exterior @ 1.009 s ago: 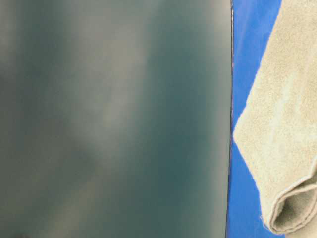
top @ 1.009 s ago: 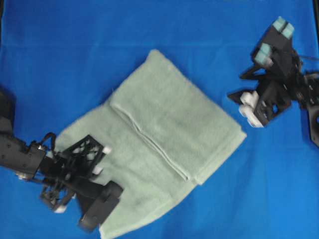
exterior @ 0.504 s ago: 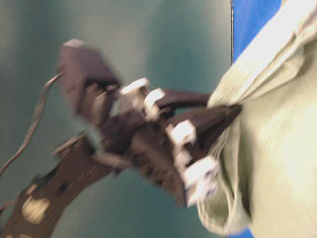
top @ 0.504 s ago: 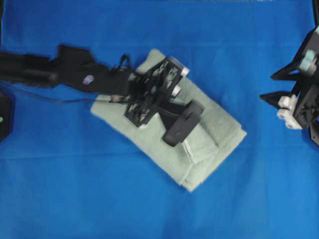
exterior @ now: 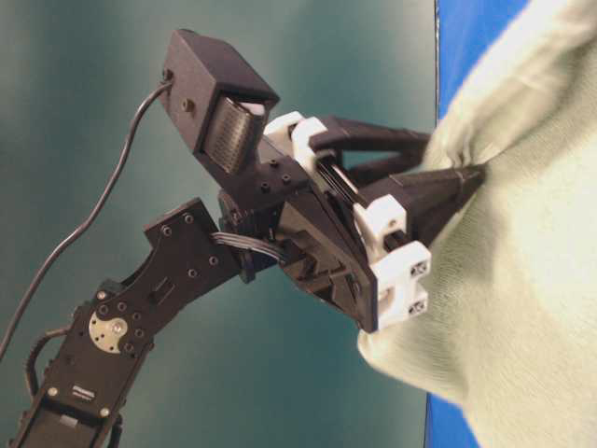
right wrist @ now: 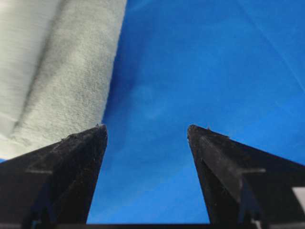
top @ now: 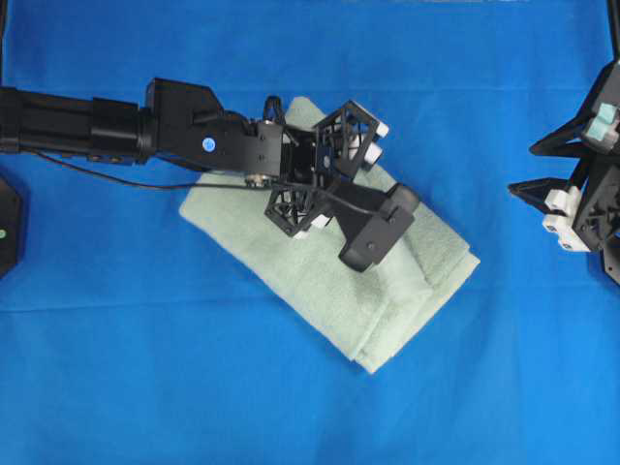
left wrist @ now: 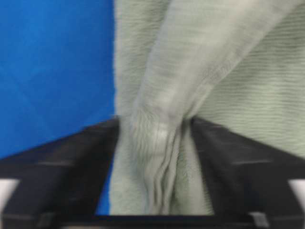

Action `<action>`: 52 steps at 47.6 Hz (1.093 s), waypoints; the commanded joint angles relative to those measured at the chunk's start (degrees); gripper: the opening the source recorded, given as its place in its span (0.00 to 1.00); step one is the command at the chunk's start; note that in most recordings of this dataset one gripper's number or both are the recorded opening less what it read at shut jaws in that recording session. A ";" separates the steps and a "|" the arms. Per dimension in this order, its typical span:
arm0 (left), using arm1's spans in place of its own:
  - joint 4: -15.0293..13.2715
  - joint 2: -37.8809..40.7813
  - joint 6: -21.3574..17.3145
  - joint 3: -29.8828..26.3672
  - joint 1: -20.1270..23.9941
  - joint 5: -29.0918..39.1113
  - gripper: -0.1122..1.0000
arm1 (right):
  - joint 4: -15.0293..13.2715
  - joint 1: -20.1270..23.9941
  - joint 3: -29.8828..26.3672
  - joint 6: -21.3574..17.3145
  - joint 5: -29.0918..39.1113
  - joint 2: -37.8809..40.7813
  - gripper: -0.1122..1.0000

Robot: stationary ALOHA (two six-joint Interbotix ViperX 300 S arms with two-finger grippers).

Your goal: Fold a bath towel.

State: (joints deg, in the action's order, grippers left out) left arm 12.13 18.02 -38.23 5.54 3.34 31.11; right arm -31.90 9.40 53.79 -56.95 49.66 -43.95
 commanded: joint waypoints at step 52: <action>-0.26 -41.13 32.26 25.31 -8.96 -27.16 0.80 | -10.63 0.09 -3.16 0.70 -12.04 -3.52 0.67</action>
State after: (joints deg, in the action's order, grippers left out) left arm 11.95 -18.63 -8.09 28.21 -5.71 7.91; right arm -41.48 9.49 52.29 -56.34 38.76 -46.93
